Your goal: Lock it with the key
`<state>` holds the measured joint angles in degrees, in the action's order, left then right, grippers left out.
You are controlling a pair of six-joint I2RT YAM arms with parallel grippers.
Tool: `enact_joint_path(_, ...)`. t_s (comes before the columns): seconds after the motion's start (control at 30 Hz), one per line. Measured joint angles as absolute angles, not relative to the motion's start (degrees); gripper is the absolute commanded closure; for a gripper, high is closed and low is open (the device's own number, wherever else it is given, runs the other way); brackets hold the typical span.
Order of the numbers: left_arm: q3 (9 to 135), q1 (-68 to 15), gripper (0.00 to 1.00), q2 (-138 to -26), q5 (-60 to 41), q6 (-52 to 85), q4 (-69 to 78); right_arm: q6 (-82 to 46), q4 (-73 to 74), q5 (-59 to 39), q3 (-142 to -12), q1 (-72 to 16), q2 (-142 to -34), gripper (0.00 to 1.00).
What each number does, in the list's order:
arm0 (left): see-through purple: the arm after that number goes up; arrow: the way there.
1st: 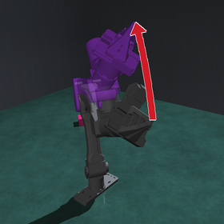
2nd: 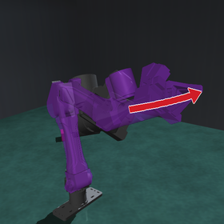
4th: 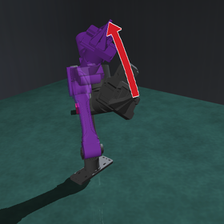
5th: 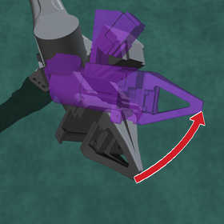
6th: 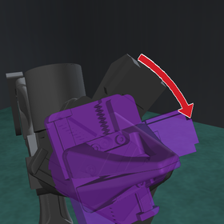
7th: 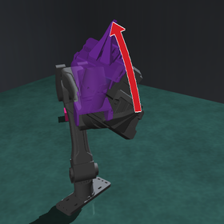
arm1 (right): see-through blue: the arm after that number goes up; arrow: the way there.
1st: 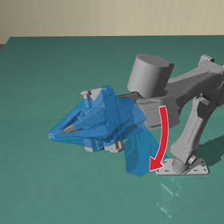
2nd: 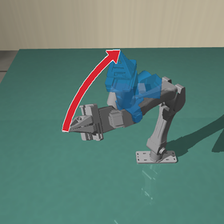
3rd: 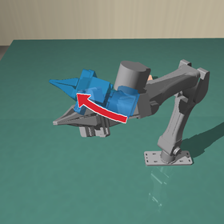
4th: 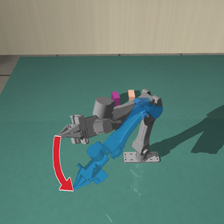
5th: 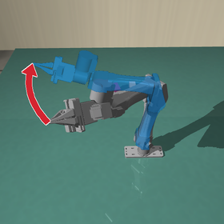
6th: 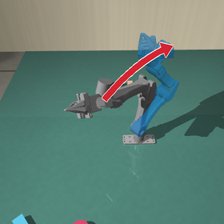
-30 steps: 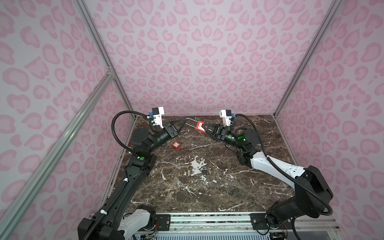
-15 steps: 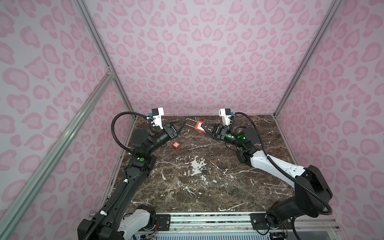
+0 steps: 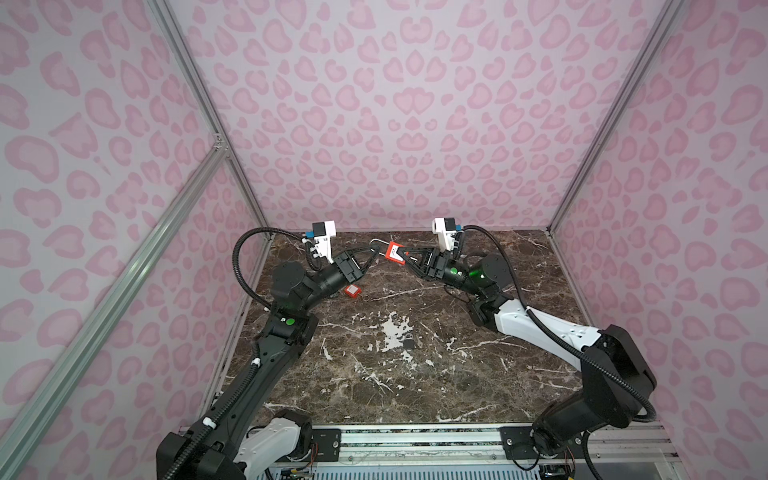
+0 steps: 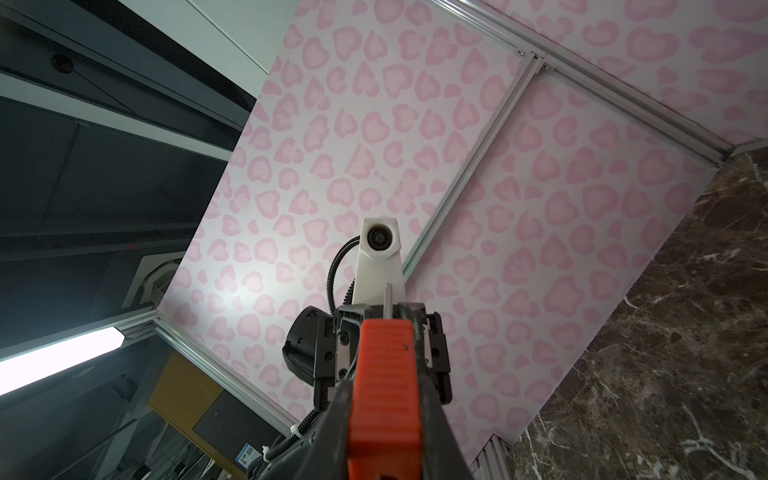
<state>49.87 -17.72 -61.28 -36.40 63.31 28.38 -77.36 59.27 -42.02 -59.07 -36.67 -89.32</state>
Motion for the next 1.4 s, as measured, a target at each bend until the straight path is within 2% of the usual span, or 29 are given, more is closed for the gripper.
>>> enact_joint_path(0.03,49.7,-17.7,0.56,-61.3,-36.4,63.3,28.3,-77.3,59.3,-42.0,-58.9,-36.6,-89.3,0.95)
enact_joint_path(0.13,49.5,-18.0,0.52,-61.3,-36.6,63.3,28.3,-77.3,59.2,-41.6,-58.6,-36.6,-89.3,0.95)
enact_joint_path(0.43,49.4,-19.9,0.52,-62.4,-36.9,62.8,28.2,-76.9,58.8,-40.7,-59.1,-37.6,-90.4,0.95)
enact_joint_path(0.6,49.9,-20.8,0.62,-63.4,-37.1,62.5,28.1,-76.8,58.7,-40.4,-59.5,-38.2,-90.7,0.95)
enact_joint_path(0.83,50.6,-21.8,0.91,-64.1,-37.1,62.5,28.3,-76.1,58.6,-39.9,-59.5,-38.5,-90.7,0.93)
enact_joint_path(0.87,50.6,-21.8,0.94,-64.1,-37.0,62.7,28.4,-76.1,58.6,-39.9,-59.5,-38.5,-90.7,0.88)
enact_joint_path(0.97,50.6,-21.8,0.96,-64.0,-37.1,62.7,28.4,-75.9,58.6,-39.9,-59.3,-38.5,-90.6,0.54)
enact_joint_path(1.0,50.6,-21.9,0.96,-63.9,-37.1,62.2,28.2,-75.8,58.4,-40.1,-59.2,-38.3,-90.5,0.49)
enact_joint_path(1.13,50.6,-22.1,0.96,-63.6,-37.1,61.8,27.3,-75.4,58.8,-40.6,-58.4,-37.4,-89.6,0.43)
enact_joint_path(1.4,50.6,-22.1,0.96,-63.5,-37.1,61.6,26.6,-75.5,58.8,-40.6,-54.9,-35.0,-87.8,0.42)
